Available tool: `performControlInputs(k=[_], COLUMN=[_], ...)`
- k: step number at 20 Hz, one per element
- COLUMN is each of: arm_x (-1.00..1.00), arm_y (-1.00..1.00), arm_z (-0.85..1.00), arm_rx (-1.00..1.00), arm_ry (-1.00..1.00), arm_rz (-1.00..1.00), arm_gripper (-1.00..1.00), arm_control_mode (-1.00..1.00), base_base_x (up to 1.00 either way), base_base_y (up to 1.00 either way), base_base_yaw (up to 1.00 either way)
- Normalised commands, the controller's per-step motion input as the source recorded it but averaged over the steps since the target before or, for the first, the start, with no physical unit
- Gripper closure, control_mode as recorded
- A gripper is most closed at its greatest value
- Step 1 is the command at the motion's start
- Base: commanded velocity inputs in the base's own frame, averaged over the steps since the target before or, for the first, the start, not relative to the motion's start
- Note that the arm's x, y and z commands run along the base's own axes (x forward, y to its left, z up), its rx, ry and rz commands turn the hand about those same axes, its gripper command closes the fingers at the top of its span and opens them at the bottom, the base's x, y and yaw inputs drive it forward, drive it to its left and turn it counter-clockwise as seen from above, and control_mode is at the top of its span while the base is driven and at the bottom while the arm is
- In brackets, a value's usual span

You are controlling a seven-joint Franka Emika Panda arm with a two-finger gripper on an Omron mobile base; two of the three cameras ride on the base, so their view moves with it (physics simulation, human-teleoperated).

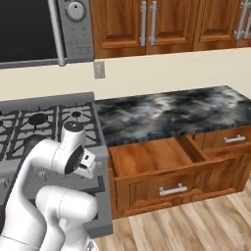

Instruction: Restock the sink supplies by placing the sponge and soap dispenser on the counter and next to the sink. Make sure the soap dispenser is upright.

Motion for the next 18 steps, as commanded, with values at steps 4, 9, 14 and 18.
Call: performControlInputs(k=[4, 9, 14, 18], arm_x=[0.00, 0.00, 0.00, 0.00], arm_y=[0.00, 0.00, 0.00, 0.00], arm_z=[0.00, 0.00, 0.00, 0.00], arm_rx=[0.00, 0.00, 0.00, 0.00], arm_ry=[0.00, 0.00, 0.00, 0.00], arm_rz=[0.00, 0.00, 0.00, 0.00], arm_gripper=[-1.00, -1.00, -1.00, -1.00], arm_control_mode=[1.00, 1.00, 1.00, 1.00], base_base_x=[0.48, 0.19, -0.06, -0.09], base_base_y=[-0.07, -0.45, -0.98, -1.00], base_base_yaw=[0.22, 0.24, 0.29, 0.28])
